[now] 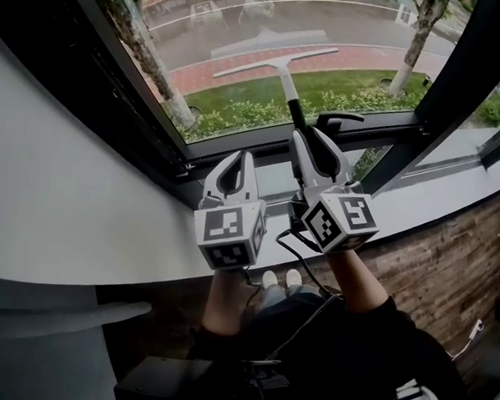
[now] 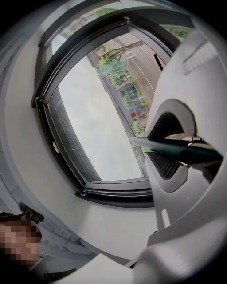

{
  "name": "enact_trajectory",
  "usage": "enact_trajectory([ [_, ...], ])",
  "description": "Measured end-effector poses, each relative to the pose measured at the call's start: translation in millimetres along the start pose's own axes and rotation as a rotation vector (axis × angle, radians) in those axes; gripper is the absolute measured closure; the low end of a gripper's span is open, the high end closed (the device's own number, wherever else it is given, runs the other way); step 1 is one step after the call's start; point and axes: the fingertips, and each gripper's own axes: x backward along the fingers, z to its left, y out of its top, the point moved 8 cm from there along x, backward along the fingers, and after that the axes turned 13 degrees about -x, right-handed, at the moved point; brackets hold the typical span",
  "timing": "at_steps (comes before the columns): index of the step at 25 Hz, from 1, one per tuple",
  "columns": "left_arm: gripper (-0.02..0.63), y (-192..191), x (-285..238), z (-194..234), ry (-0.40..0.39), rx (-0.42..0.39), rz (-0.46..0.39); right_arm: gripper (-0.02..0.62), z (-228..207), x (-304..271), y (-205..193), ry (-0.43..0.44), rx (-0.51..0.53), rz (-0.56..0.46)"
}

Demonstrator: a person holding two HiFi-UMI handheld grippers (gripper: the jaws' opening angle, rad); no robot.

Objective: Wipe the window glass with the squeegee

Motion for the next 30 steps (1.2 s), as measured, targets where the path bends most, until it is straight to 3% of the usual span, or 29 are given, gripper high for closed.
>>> enact_trajectory([
  [30, 0.604, -77.4, -17.0, -14.9, -0.030, 0.054, 0.201, 0.497, -44.0, 21.9, -80.9, -0.135, -0.074, 0.202],
])
